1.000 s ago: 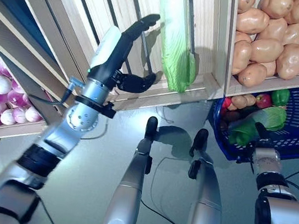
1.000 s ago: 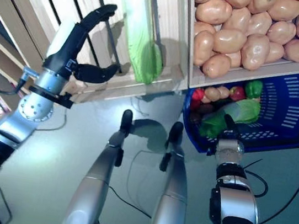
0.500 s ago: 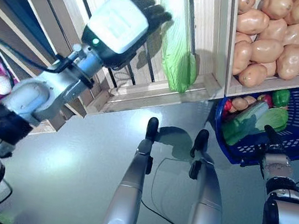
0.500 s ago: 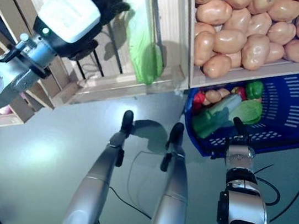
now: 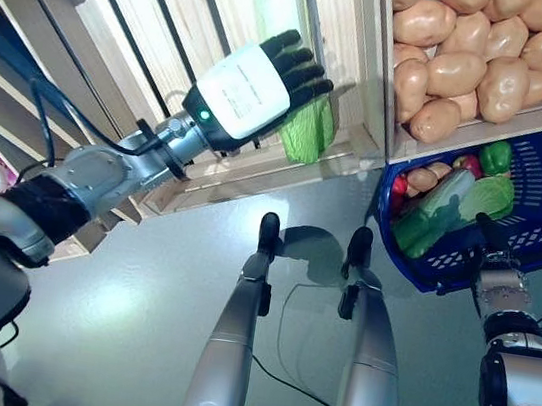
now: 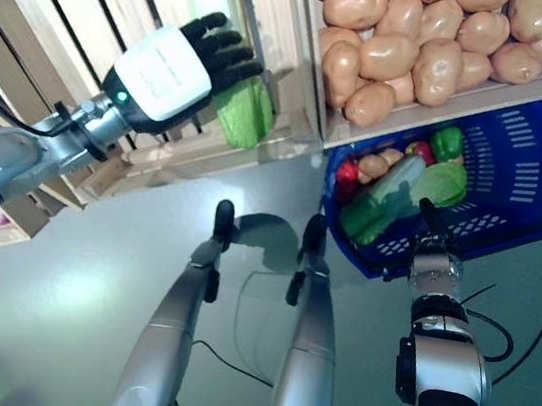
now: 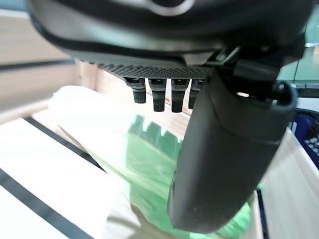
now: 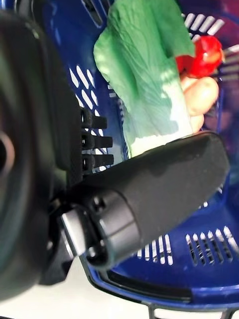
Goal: Put vegetables into the basket
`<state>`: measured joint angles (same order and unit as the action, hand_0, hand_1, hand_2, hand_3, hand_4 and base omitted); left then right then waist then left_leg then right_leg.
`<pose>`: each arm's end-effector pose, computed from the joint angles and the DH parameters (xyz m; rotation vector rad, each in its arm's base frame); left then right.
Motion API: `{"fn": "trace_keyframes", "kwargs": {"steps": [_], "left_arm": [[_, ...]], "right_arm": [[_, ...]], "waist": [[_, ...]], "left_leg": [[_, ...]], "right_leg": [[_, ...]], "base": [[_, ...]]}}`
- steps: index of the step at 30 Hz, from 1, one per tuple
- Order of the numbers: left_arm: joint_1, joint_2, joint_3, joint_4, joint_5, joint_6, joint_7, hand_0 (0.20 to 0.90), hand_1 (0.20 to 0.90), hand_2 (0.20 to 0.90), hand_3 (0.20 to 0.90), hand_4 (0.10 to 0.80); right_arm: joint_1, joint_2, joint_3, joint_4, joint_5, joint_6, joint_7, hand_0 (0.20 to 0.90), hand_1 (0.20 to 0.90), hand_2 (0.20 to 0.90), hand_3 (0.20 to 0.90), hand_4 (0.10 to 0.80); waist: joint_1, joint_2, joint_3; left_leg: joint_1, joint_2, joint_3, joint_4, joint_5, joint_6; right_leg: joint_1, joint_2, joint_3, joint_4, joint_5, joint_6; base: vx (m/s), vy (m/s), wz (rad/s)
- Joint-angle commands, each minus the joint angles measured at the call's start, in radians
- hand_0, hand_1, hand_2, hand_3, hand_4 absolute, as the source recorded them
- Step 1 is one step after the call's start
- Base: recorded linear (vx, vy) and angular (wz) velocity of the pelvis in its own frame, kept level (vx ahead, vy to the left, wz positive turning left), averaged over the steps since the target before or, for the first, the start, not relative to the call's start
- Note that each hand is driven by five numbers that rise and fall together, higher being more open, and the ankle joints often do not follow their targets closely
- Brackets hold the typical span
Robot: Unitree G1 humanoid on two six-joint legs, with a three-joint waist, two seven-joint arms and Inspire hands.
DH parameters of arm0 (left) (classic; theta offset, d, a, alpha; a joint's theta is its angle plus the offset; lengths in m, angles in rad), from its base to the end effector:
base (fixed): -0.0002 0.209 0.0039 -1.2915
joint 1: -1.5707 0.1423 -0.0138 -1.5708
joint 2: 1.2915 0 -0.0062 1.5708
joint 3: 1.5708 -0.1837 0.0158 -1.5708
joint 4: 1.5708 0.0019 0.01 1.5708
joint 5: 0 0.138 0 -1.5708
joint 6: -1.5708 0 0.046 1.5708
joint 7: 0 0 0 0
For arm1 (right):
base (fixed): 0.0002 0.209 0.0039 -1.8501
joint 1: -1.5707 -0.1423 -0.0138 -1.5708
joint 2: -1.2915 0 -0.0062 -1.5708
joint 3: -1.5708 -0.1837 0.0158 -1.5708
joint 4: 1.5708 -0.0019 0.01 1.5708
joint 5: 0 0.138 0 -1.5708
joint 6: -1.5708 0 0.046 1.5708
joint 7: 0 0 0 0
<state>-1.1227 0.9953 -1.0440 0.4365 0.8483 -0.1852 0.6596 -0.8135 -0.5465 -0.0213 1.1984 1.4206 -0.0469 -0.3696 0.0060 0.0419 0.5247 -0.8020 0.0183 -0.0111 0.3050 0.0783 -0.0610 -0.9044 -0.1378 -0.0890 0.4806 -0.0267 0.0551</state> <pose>0.3239 0.2100 0.2092 1.9623 -1.1331 -0.0772 0.3136 -0.2915 0.0934 0.9816 0.2174 -0.8230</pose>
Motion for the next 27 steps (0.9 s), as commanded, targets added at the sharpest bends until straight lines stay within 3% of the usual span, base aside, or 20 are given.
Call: {"fn": "trace_keyframes", "kwargs": {"steps": [1,14,27], "left_arm": [[-0.105,0.005,0.084,-0.007,-0.063,0.019,0.053,0.900,0.900,0.900,0.900,0.800],[-0.227,-0.029,-0.061,0.053,-0.010,0.075,-0.013,0.900,0.900,0.900,0.900,0.800],[-0.246,-0.158,-0.053,0.286,0.046,0.112,0.060,0.900,0.900,0.900,0.900,0.800]], "right_arm": [[0.029,-0.118,0.042,0.005,0.001,-0.020,0.006,0.900,0.900,0.900,0.900,0.800],[-0.039,-0.121,0.080,0.034,0.003,-0.007,0.042,0.900,0.900,0.900,0.900,0.800],[-0.079,-0.093,0.115,0.011,0.004,0.013,0.045,0.900,0.900,0.900,0.900,0.800]], "waist": [[-0.027,0.036,-0.005],[-0.043,0.041,-0.005],[-0.071,0.012,-0.005]], "left_leg": [[-0.025,-0.023,0.063,0.059,-0.034,0.013],[-0.043,-0.015,0.075,0.063,-0.029,0.010],[-0.076,-0.001,0.077,0.096,-0.044,0.000]], "right_leg": [[0.088,0.063,-0.023,-0.092,0.054,-0.012],[0.070,0.061,-0.019,-0.097,0.062,-0.012],[0.042,0.072,-0.009,-0.073,0.051,-0.015]], "base": [[0.001,0.013,-0.04],[-0.006,0.003,-0.02],[-0.002,0.002,-0.02]]}}
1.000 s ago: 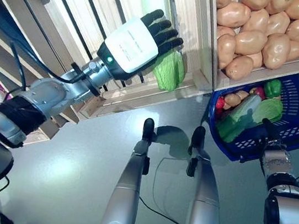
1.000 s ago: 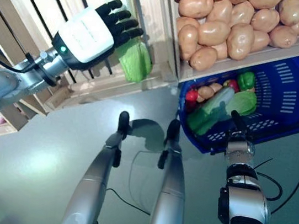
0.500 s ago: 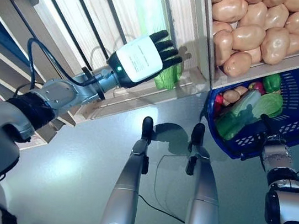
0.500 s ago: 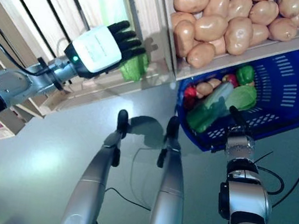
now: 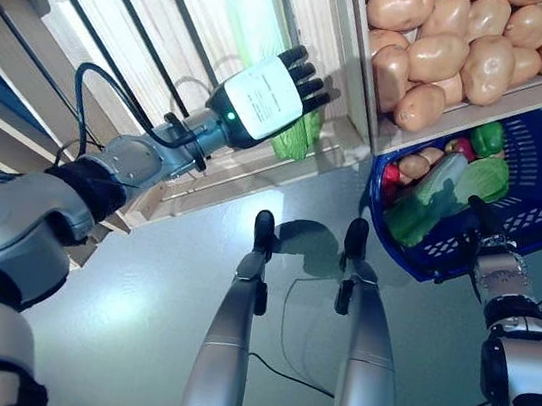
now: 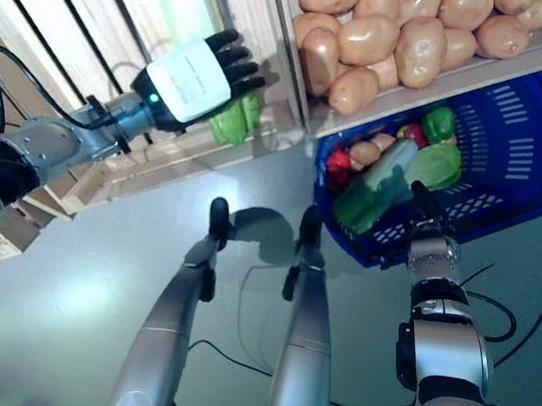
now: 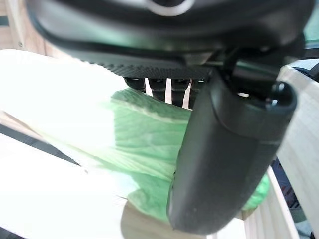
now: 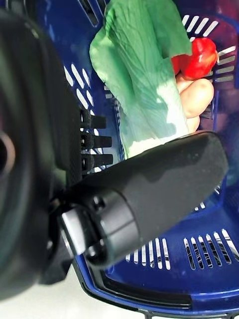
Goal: Put vegetables into the basket
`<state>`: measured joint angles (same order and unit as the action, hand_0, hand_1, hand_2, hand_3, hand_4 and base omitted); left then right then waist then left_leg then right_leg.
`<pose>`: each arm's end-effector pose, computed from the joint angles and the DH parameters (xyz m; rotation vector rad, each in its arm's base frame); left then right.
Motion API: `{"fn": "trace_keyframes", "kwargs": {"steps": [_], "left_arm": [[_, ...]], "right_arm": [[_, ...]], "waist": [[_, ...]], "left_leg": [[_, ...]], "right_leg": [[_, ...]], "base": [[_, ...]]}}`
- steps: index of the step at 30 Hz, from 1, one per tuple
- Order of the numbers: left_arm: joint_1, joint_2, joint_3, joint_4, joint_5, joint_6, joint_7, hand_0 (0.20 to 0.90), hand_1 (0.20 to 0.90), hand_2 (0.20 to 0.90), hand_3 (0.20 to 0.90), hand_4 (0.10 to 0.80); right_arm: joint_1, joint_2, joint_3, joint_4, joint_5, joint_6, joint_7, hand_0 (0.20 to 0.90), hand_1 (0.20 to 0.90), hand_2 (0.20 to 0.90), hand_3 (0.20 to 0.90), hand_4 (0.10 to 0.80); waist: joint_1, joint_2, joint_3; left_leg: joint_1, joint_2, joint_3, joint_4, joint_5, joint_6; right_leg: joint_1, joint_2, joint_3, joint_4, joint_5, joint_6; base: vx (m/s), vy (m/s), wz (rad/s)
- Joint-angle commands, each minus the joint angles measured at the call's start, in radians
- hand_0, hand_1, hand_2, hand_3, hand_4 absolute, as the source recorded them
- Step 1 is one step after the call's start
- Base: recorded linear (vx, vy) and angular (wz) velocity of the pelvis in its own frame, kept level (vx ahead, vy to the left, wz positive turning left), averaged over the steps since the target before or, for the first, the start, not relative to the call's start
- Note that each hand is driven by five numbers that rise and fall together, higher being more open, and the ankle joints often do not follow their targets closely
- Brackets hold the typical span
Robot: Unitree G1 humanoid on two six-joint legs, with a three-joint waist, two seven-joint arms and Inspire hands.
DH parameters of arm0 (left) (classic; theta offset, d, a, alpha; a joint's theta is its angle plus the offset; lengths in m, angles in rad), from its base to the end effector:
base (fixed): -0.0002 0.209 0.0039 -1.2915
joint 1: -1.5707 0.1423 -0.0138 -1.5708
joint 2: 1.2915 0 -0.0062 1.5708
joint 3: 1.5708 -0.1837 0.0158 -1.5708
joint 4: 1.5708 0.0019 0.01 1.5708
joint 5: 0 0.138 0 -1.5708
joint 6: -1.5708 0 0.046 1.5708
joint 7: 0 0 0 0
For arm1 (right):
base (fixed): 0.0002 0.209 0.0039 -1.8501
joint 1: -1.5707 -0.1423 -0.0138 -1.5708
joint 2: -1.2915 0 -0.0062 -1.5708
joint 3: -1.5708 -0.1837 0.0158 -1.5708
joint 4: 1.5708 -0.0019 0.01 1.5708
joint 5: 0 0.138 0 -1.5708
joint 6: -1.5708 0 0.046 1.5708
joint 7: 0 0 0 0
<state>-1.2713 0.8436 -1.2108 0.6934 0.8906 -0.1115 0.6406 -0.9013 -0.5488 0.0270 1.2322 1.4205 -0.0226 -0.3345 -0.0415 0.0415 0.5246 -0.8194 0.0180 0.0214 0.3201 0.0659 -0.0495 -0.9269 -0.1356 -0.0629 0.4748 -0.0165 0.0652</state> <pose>0.3500 0.1970 0.2108 2.1480 -1.0456 -0.0589 0.3277 -0.2826 0.1133 0.9630 0.1965 -0.7319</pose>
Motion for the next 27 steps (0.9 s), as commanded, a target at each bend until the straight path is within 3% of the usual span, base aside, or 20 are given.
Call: {"fn": "trace_keyframes", "kwargs": {"steps": [1,3,4,6,7,8,20,24,27], "left_arm": [[-0.095,-0.014,0.118,0.049,0.004,0.039,0.082,0.900,0.900,0.900,0.900,0.800],[-0.089,-0.029,0.120,0.079,-0.010,0.056,0.092,0.900,0.900,0.900,0.900,0.800],[-0.090,-0.035,0.121,0.094,-0.026,0.065,0.093,0.782,0.782,0.782,0.782,0.722],[-0.084,-0.042,0.132,0.120,-0.023,0.064,0.097,0.396,0.396,0.396,0.396,0.464],[-0.082,-0.044,0.134,0.128,-0.028,0.063,0.099,0.396,0.396,0.396,0.396,0.464],[-0.079,-0.048,0.133,0.136,-0.047,0.068,0.101,0.300,0.300,0.300,0.300,0.400],[-0.030,-0.070,0.205,0.207,-0.087,0.079,0.236,0.300,0.300,0.300,0.300,0.400],[0.001,-0.037,0.284,0.176,-0.102,0.012,0.339,0.300,0.300,0.300,0.300,0.400],[0.103,0.010,0.399,0.105,-0.135,-0.019,0.429,0.300,0.300,0.300,0.300,0.400]], "right_arm": [[0.009,-0.090,0.069,-0.025,0.004,-0.011,0.008,0.900,0.900,0.900,0.900,0.800],[0.008,-0.088,0.072,-0.026,0.004,-0.014,0.007,0.900,0.900,0.900,0.900,0.800],[0.010,-0.089,0.073,-0.026,0.004,-0.015,0.011,0.900,0.900,0.900,0.900,0.800],[0.017,-0.086,0.074,-0.035,0.001,-0.020,0.014,0.900,0.900,0.900,0.900,0.800],[0.017,-0.086,0.074,-0.037,0.001,-0.020,0.016,0.900,0.900,0.900,0.900,0.800],[0.020,-0.085,0.076,-0.041,0.004,-0.023,0.022,0.900,0.900,0.900,0.900,0.800],[0.056,-0.061,0.112,-0.165,-0.022,-0.043,0.116,0.900,0.900,0.900,0.900,0.800],[0.109,-0.028,0.127,-0.295,-0.037,-0.074,0.131,0.900,0.900,0.900,0.900,0.800],[0.201,-0.001,0.126,-0.465,-0.071,-0.124,0.116,0.900,0.900,0.900,0.900,0.800]], "waist": [[-0.025,0.011,-0.005],[-0.028,0.009,-0.005],[-0.029,0.008,-0.005],[-0.032,0.005,-0.005],[-0.033,0.004,-0.005],[-0.034,0.003,-0.005],[-0.034,-0.028,-0.005],[-0.032,-0.043,-0.005],[-0.024,-0.051,-0.005]], "left_leg": [[-0.061,0.000,0.045,0.083,-0.032,-0.012],[-0.065,0.002,0.047,0.086,-0.033,-0.014],[-0.068,0.002,0.047,0.088,-0.034,-0.014],[-0.073,0.002,0.048,0.093,-0.036,-0.015],[-0.074,0.002,0.048,0.094,-0.036,-0.015],[-0.075,0.002,0.047,0.094,-0.037,-0.016],[-0.037,0.018,0.043,0.096,-0.041,-0.022],[0.038,0.018,0.039,0.057,-0.029,-0.026],[0.141,0.013,0.045,-0.014,-0.008,-0.032]], "right_leg": [[0.063,0.070,-0.035,-0.066,0.040,-0.026],[0.059,0.070,-0.034,-0.064,0.039,-0.026],[0.056,0.071,-0.034,-0.062,0.038,-0.027],[0.052,0.071,-0.035,-0.061,0.038,-0.027],[0.051,0.071,-0.035,-0.061,0.038,-0.027],[0.050,0.071,-0.035,-0.062,0.039,-0.027],[0.090,0.080,-0.049,-0.052,0.014,-0.041],[0.162,0.084,-0.050,-0.076,0.009,-0.042],[0.265,0.076,-0.063,-0.125,0.013,-0.032]], "base": [[-0.012,0.015,-0.04],[-0.010,0.018,-0.03],[0.000,0.000,0.00],[0.000,0.000,0.00],[0.000,0.000,0.00],[0.000,0.000,0.00],[-0.020,0.003,-0.02],[-0.025,0.004,-0.08],[-0.011,0.004,-0.05]]}}
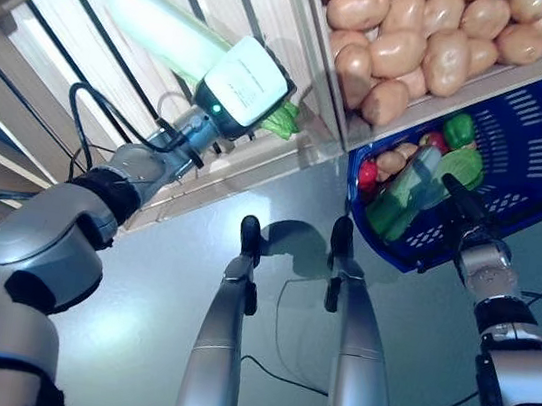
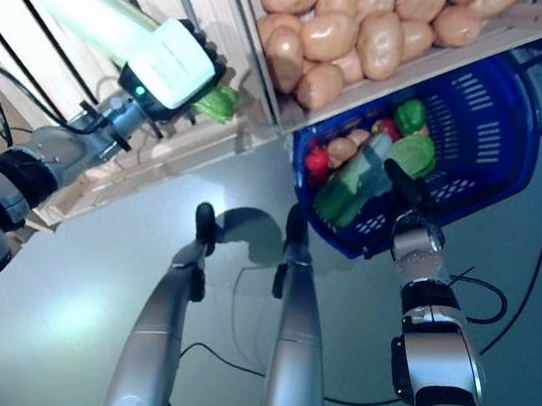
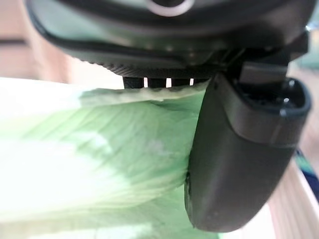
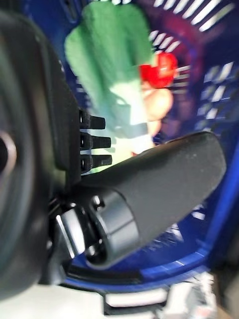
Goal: Put vegetables into the basket
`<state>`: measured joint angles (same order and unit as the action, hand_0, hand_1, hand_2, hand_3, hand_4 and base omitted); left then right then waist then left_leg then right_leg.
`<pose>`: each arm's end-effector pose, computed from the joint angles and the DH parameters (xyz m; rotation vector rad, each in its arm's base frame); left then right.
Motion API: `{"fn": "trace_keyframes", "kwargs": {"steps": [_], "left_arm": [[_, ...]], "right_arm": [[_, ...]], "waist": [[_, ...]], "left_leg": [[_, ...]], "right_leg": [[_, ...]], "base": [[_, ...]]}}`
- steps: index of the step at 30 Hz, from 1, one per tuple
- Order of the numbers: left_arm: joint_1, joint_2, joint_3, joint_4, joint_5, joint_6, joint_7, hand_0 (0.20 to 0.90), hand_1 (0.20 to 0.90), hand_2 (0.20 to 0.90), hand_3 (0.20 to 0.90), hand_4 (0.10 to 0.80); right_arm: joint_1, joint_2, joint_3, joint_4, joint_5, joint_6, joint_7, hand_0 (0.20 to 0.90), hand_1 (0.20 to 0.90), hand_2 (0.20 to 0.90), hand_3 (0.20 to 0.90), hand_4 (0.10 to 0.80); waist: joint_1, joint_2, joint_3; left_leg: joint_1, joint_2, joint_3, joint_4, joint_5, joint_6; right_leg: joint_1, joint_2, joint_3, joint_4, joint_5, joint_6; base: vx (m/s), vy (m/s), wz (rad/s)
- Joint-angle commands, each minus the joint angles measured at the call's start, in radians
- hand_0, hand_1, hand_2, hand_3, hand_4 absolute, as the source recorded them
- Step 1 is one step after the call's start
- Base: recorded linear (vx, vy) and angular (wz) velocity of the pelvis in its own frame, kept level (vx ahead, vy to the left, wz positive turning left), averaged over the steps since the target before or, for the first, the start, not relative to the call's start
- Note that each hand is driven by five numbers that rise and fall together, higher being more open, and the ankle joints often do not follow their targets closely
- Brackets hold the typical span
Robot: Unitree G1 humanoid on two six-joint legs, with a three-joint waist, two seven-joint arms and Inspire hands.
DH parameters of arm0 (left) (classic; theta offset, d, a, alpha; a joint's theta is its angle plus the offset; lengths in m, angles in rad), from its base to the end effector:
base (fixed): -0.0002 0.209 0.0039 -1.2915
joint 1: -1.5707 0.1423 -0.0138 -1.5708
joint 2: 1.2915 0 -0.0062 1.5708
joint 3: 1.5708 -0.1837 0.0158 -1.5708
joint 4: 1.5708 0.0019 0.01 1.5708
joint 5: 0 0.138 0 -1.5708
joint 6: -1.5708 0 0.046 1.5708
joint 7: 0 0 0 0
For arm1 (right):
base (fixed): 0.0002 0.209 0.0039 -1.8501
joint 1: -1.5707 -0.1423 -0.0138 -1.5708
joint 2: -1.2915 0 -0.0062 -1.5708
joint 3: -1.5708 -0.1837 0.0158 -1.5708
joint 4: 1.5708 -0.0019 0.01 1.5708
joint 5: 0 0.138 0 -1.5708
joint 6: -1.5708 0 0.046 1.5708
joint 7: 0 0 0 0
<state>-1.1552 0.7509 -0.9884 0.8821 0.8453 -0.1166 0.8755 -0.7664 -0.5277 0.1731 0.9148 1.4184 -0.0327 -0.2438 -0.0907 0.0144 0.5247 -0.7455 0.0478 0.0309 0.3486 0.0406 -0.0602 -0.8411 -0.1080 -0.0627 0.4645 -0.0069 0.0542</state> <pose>0.3550 0.2159 0.1875 1.8991 -1.0302 0.2270 0.3267 -0.2507 0.1107 0.8342 0.1328 -0.4202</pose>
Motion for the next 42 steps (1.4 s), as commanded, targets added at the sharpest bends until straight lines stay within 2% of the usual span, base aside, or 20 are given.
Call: {"fn": "trace_keyframes", "kwargs": {"steps": [1,3,4,6,10,12,13,15,17,19,23,24,25,26,28,29,32,34,40,42], "left_arm": [[0.043,0.115,0.225,-0.112,-0.083,-0.021,0.226,0.300,0.300,0.300,0.300,0.400],[0.154,0.132,0.320,-0.182,-0.089,-0.033,0.278,0.300,0.300,0.300,0.300,0.400],[0.178,0.134,0.341,-0.195,-0.084,-0.039,0.290,0.300,0.300,0.300,0.300,0.400],[0.314,0.142,0.451,-0.282,-0.079,-0.079,0.332,0.300,0.300,0.300,0.300,0.400],[0.593,0.101,0.669,-0.453,-0.086,-0.149,0.377,0.300,0.300,0.300,0.300,0.400],[0.729,0.035,0.779,-0.535,-0.153,-0.236,0.371,0.300,0.300,0.300,0.300,0.400],[0.804,-0.029,0.835,-0.586,-0.178,-0.297,0.345,0.300,0.300,0.300,0.300,0.400],[0.877,-0.107,0.891,-0.652,-0.220,-0.380,0.302,0.300,0.300,0.300,0.300,0.400],[0.944,-0.180,0.947,-0.727,-0.323,-0.462,0.200,0.300,0.300,0.300,0.300,0.400],[0.991,-0.247,0.963,-0.782,-0.417,-0.521,0.067,0.300,0.300,0.300,0.300,0.400],[1.037,-0.283,0.938,-0.854,-0.642,-0.541,-0.200,0.300,0.300,0.300,0.300,0.400],[1.054,-0.299,0.932,-0.872,-0.784,-0.546,-0.331,0.300,0.300,0.300,0.300,0.400],[1.075,-0.323,0.913,-0.897,-0.991,-0.529,-0.528,0.300,0.300,0.300,0.300,0.400],[1.078,-0.323,0.916,-0.901,-1.016,-0.525,-0.553,0.300,0.300,0.300,0.300,0.400],[1.095,-0.342,0.897,-0.922,-1.131,-0.500,-0.673,0.300,0.300,0.300,0.300,0.400],[1.092,-0.350,0.867,-0.941,-1.217,-0.452,-0.744,0.300,0.300,0.300,0.300,0.400],[1.083,-0.355,0.829,-0.952,-1.306,-0.408,-0.825,0.300,0.300,0.300,0.300,0.400],[1.077,-0.358,0.806,-0.966,-1.314,-0.392,-0.843,0.300,0.300,0.300,0.300,0.400],[1.032,-0.339,0.733,-0.992,-1.423,-0.270,-0.974,0.300,0.300,0.300,0.300,0.400],[1.027,-0.335,0.723,-0.995,-1.423,-0.270,-0.981,0.300,0.300,0.300,0.300,0.400]], "right_arm": [[0.110,-0.006,-0.020,-0.223,-0.098,-0.131,0.004,0.900,0.900,0.900,0.900,0.800],[0.196,0.024,-0.016,-0.353,-0.167,-0.164,-0.028,0.900,0.900,0.900,0.900,0.800],[0.212,0.030,-0.017,-0.371,-0.180,-0.171,-0.029,0.900,0.900,0.900,0.900,0.800],[0.314,0.061,-0.036,-0.482,-0.287,-0.185,-0.033,0.900,0.900,0.900,0.900,0.800],[0.489,0.091,-0.082,-0.648,-0.492,-0.203,-0.008,0.900,0.900,0.900,0.900,0.800],[0.567,0.114,-0.107,-0.718,-0.572,-0.222,0.031,0.900,0.900,0.900,0.900,0.800],[0.613,0.136,-0.117,-0.760,-0.626,-0.241,0.050,0.900,0.900,0.900,0.900,0.800],[0.652,0.167,-0.130,-0.808,-0.672,-0.264,0.082,0.900,0.900,0.900,0.900,0.800],[0.692,0.190,-0.144,-0.869,-0.735,-0.276,0.130,0.900,0.900,0.900,0.900,0.800],[0.726,0.202,-0.149,-0.912,-0.721,-0.298,0.222,0.900,0.900,0.900,0.900,0.800],[0.784,0.211,-0.148,-0.979,-0.589,-0.289,0.418,0.900,0.900,0.900,0.900,0.800],[0.806,0.211,-0.143,-0.998,-0.562,-0.286,0.486,0.900,0.900,0.900,0.900,0.800],[0.827,0.216,-0.130,-1.012,-0.526,-0.281,0.571,0.900,0.900,0.900,0.900,0.800],[0.829,0.215,-0.129,-1.011,-0.524,-0.281,0.579,0.900,0.900,0.900,0.900,0.800],[0.838,0.215,-0.110,-1.020,-0.475,-0.257,0.681,0.900,0.900,0.900,0.900,0.800],[0.833,0.219,-0.083,-1.034,-0.451,-0.233,0.714,0.900,0.900,0.900,0.900,0.800],[0.819,0.212,-0.035,-1.040,-0.451,-0.194,0.751,0.900,0.900,0.900,0.900,0.800],[0.810,0.201,-0.007,-1.041,-0.429,-0.154,0.779,0.900,0.900,0.900,0.900,0.800],[0.760,0.158,0.075,-1.016,-0.415,-0.063,0.851,0.900,0.900,0.900,0.900,0.800],[0.751,0.144,0.086,-1.007,-0.422,-0.051,0.862,0.900,0.900,0.900,0.900,0.800]], "waist": [[0.028,-0.027,-0.016],[0.033,-0.031,-0.045],[0.033,-0.032,-0.051],[0.041,-0.033,-0.085],[0.058,-0.030,-0.154],[0.068,-0.029,-0.192],[0.074,-0.031,-0.214],[0.081,-0.030,-0.251],[0.087,-0.033,-0.287],[0.093,-0.036,-0.323],[0.103,-0.039,-0.372],[0.106,-0.040,-0.385],[0.111,-0.042,-0.402],[0.111,-0.042,-0.403],[0.116,-0.043,-0.414],[0.119,-0.045,-0.422],[0.124,-0.046,-0.432],[0.127,-0.047,-0.441],[0.136,-0.050,-0.470],[0.137,-0.050,-0.475]], "left_leg": [[0.098,-0.019,0.038,-0.071,0.023,-0.023],[0.154,-0.023,0.041,-0.123,0.030,-0.025],[0.166,-0.024,0.041,-0.134,0.032,-0.024],[0.221,-0.031,0.037,-0.175,0.032,-0.023],[0.326,-0.037,0.022,-0.266,0.045,-0.014],[0.386,-0.038,0.010,-0.311,0.049,-0.009],[0.432,-0.039,0.000,-0.336,0.042,-0.006],[0.470,-0.039,-0.011,-0.365,0.046,-0.002],[0.525,-0.041,-0.024,-0.396,0.045,0.002],[0.575,-0.040,-0.036,-0.420,0.045,0.006],[0.623,-0.035,-0.044,-0.428,0.037,0.008],[0.638,-0.035,-0.045,-0.428,0.033,0.009],[0.660,-0.035,-0.044,-0.427,0.025,0.012],[0.663,-0.035,-0.044,-0.426,0.024,0.012],[0.685,-0.035,-0.045,-0.424,0.015,0.015],[0.700,-0.036,-0.044,-0.425,0.011,0.016],[0.725,-0.035,-0.041,-0.431,0.004,0.019],[0.736,-0.034,-0.038,-0.434,0.001,0.019],[0.765,-0.031,-0.047,-0.436,-0.017,0.020],[0.771,-0.031,-0.046,-0.436,-0.020,0.022]], "right_leg": [[0.212,0.045,-0.067,-0.137,0.006,-0.018],[0.269,0.036,-0.077,-0.180,0.010,-0.012],[0.280,0.035,-0.079,-0.189,0.012,-0.011],[0.335,0.025,-0.087,-0.227,0.012,-0.008],[0.435,0.012,-0.092,-0.299,0.026,0.006],[0.498,0.008,-0.097,-0.343,0.032,0.011],[0.544,0.007,-0.100,-0.368,0.029,0.015],[0.588,0.006,-0.107,-0.406,0.041,0.018],[0.648,0.006,-0.113,-0.438,0.044,0.022],[0.704,0.008,-0.118,-0.461,0.047,0.026],[0.763,0.004,-0.136,-0.485,0.050,0.032],[0.780,0.003,-0.140,-0.494,0.052,0.034],[0.805,0.001,-0.146,-0.505,0.054,0.035],[0.809,0.001,-0.147,-0.507,0.054,0.035],[0.830,0.001,-0.149,-0.513,0.055,0.036],[0.847,0.001,-0.151,-0.519,0.055,0.036],[0.874,0.000,-0.155,-0.533,0.058,0.038],[0.886,-0.001,-0.155,-0.540,0.059,0.039],[0.919,-0.002,-0.164,-0.552,0.056,0.043],[0.924,-0.003,-0.164,-0.552,0.054,0.044]], "base": [[0.020,-0.003,-0.05],[0.056,-0.003,-0.05],[0.063,0.010,-0.04],[0.076,0.030,-0.05],[0.111,0.017,-0.01],[0.181,-0.026,0.05],[0.163,-0.028,0.05],[0.182,-0.023,0.12],[0.200,-0.028,0.24],[0.203,-0.023,0.12],[0.150,-0.038,0.18],[0.151,-0.036,0.15],[0.133,-0.030,0.18],[0.124,-0.025,0.18],[0.080,-0.021,0.10],[0.080,-0.026,0.05],[0.083,-0.019,0.00],[0.065,-0.007,-0.01],[0.053,-0.013,0.02],[0.041,0.005,0.04]]}}
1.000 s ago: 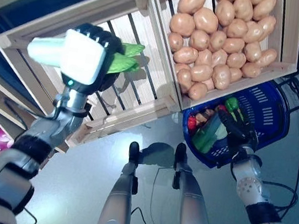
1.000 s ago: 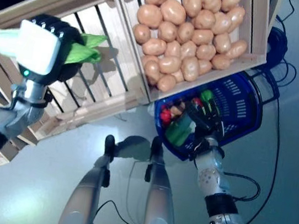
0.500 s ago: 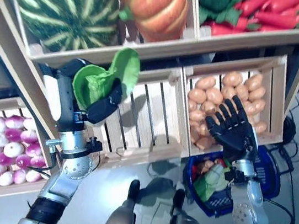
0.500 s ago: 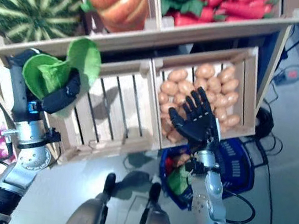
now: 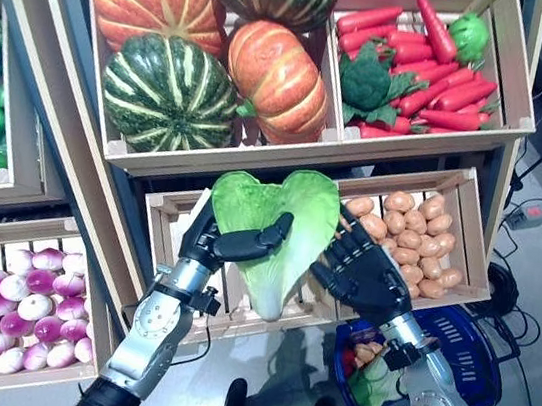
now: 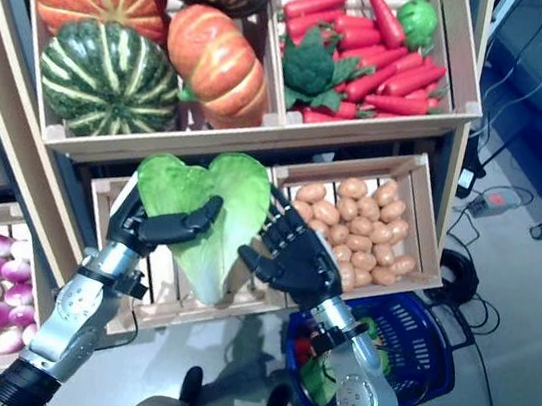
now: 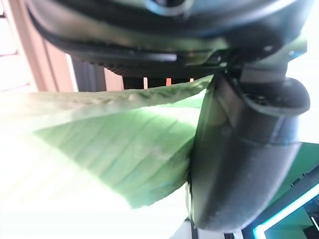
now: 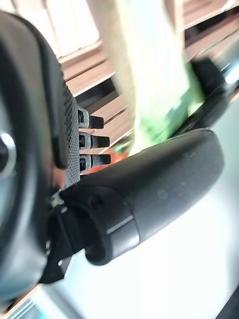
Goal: Put vegetables into the basket
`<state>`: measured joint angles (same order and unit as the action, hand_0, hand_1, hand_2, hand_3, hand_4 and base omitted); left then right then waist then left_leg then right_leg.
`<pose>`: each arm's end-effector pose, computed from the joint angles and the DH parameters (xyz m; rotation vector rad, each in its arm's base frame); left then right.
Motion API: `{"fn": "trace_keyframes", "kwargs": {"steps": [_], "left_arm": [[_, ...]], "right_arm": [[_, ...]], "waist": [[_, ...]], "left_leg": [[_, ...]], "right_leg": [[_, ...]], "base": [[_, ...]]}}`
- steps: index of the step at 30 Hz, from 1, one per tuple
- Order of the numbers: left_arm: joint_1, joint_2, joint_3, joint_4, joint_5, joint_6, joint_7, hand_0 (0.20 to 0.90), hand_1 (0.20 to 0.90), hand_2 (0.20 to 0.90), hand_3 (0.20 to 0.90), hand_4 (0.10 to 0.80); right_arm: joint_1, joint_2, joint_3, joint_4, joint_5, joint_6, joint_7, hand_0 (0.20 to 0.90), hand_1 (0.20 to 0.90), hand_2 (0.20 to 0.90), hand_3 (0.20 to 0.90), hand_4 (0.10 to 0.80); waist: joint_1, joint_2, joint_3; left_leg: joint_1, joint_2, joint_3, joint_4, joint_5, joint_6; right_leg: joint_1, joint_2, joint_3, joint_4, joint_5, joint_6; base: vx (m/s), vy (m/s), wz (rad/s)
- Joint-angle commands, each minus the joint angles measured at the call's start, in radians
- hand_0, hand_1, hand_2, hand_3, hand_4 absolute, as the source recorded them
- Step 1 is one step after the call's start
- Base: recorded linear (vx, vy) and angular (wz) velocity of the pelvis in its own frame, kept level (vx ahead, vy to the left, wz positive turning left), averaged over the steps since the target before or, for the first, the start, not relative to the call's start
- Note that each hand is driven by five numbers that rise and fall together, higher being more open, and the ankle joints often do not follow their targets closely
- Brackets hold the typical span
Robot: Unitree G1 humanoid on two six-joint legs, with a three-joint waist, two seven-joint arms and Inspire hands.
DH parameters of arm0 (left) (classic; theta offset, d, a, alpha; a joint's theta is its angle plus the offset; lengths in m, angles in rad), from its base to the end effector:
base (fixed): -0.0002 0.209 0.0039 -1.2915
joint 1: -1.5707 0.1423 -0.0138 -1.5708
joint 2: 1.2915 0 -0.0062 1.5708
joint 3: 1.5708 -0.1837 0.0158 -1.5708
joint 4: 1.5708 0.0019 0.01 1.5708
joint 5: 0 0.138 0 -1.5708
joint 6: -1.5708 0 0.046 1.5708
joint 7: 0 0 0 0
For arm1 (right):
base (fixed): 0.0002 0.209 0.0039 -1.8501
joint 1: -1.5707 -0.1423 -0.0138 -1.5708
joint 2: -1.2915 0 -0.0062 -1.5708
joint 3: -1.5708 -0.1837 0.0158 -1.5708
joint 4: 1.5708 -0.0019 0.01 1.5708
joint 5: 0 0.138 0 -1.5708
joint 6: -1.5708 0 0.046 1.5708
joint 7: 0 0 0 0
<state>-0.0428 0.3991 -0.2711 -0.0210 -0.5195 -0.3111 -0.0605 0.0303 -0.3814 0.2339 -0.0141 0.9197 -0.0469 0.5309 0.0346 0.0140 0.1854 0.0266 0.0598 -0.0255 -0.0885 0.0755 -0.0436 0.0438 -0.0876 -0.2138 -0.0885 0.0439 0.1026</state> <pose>0.2047 0.1721 0.0645 -0.1496 -0.2524 -0.3061 0.1928 -0.1788 0.0396 0.5659 -0.0349 0.6853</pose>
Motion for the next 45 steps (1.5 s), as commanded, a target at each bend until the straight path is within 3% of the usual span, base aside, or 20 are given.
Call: {"fn": "trace_keyframes", "kwargs": {"steps": [1,10,14,20,27,45], "left_arm": [[-0.089,0.020,-0.001,-0.098,-0.078,-0.072,-0.062,0.300,0.300,0.300,0.300,0.400],[-0.079,0.029,0.005,-0.128,-0.124,-0.067,-0.075,0.300,0.300,0.300,0.300,0.400],[-0.076,0.030,0.028,-0.130,-0.109,-0.090,-0.019,0.300,0.300,0.300,0.300,0.400],[-0.073,0.015,0.096,-0.116,-0.208,-0.065,-0.022,0.300,0.300,0.300,0.300,0.400],[-0.089,-0.006,0.111,-0.151,-0.290,-0.069,-0.052,0.300,0.300,0.300,0.300,0.400],[-0.113,-0.042,0.011,-0.198,-0.439,0.028,-0.187,0.300,0.300,0.300,0.300,0.400]], "right_arm": [[-0.050,-0.011,0.030,-0.076,0.085,-0.023,0.094,0.900,0.900,0.900,0.900,0.800],[-0.046,-0.055,0.046,-0.072,0.065,0.046,0.109,0.900,0.900,0.900,0.900,0.800],[-0.048,-0.061,0.029,-0.060,0.092,0.048,0.097,0.900,0.900,0.900,0.900,0.800],[-0.040,-0.066,-0.001,-0.067,0.053,0.087,0.112,0.900,0.900,0.900,0.900,0.800],[-0.041,-0.089,0.013,-0.051,0.016,0.170,0.118,0.900,0.900,0.900,0.900,0.800],[-0.063,-0.076,0.164,0.014,-0.053,0.277,0.138,0.900,0.900,0.900,0.900,0.800]], "waist": [[0.012,-0.050,-0.141],[0.014,-0.050,-0.168],[0.014,-0.050,-0.173],[0.012,-0.051,-0.178],[0.009,-0.054,-0.185],[0.011,-0.055,-0.198]], "left_leg": [[0.004,-0.042,0.013,0.001,-0.057,0.005],[0.017,-0.038,0.019,0.001,-0.064,0.007],[0.022,-0.036,0.022,0.001,-0.064,0.007],[0.024,-0.037,0.020,0.001,-0.064,0.009],[0.021,-0.034,0.020,0.001,-0.060,0.008],[0.021,-0.031,0.020,0.001,-0.058,0.009]], "right_leg": [[0.043,-0.024,-0.013,0.001,0.003,-0.004],[0.052,-0.031,-0.013,0.001,0.003,0.001],[0.055,-0.034,-0.012,0.001,0.005,0.003],[0.055,-0.037,-0.010,0.001,0.007,0.003],[0.052,-0.038,-0.008,0.001,0.011,0.003],[0.049,-0.037,0.010,0.001,0.015,0.001]], "base": [[0.048,0.010,0.03],[0.028,0.004,0.02],[0.000,0.000,0.00],[0.000,0.000,0.00],[0.000,0.000,0.00],[-0.001,0.001,-0.01]]}}
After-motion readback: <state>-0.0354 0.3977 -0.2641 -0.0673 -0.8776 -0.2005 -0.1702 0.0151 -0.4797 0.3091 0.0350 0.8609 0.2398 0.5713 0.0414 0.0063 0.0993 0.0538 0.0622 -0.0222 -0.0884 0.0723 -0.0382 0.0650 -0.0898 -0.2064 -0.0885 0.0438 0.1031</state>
